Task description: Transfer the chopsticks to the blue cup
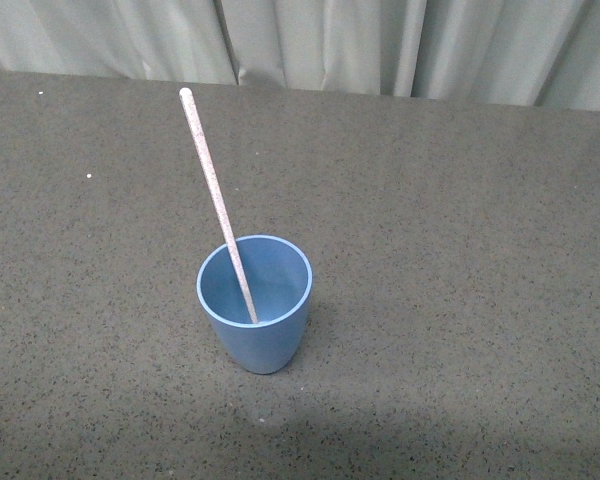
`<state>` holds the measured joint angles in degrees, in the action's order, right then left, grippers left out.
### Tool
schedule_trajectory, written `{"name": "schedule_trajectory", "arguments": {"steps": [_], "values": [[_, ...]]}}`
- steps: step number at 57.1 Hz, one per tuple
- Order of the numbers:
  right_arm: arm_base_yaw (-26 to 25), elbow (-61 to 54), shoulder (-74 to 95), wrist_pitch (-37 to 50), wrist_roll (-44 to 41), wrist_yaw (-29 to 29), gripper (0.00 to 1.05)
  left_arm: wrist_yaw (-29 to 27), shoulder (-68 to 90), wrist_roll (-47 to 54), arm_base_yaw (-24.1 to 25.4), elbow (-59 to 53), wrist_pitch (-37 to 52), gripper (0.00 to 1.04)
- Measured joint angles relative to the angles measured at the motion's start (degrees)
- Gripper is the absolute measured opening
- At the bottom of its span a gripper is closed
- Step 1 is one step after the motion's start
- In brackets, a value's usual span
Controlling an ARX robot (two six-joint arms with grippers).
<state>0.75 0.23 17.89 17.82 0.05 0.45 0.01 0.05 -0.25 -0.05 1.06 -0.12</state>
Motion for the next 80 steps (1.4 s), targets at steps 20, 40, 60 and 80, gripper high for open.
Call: {"name": "schedule_trajectory", "arguments": {"steps": [20, 40, 60, 80], "values": [[-0.6, 0.0, -6.9, -6.7, -0.1, -0.4, 0.01, 0.0, 0.0, 0.0, 0.0, 0.0, 0.0, 0.98], [-0.6, 0.1, -17.6, -17.7, -0.1, -0.5, 0.01, 0.0, 0.0, 0.0, 0.0, 0.0, 0.0, 0.98], [-0.6, 0.1, -17.6, -17.7, -0.1, -0.5, 0.49, 0.0, 0.0, 0.0, 0.0, 0.0, 0.0, 0.98], [-0.6, 0.1, -17.6, -17.7, -0.1, -0.5, 0.97, 0.0, 0.0, 0.0, 0.0, 0.0, 0.0, 0.98]]}}
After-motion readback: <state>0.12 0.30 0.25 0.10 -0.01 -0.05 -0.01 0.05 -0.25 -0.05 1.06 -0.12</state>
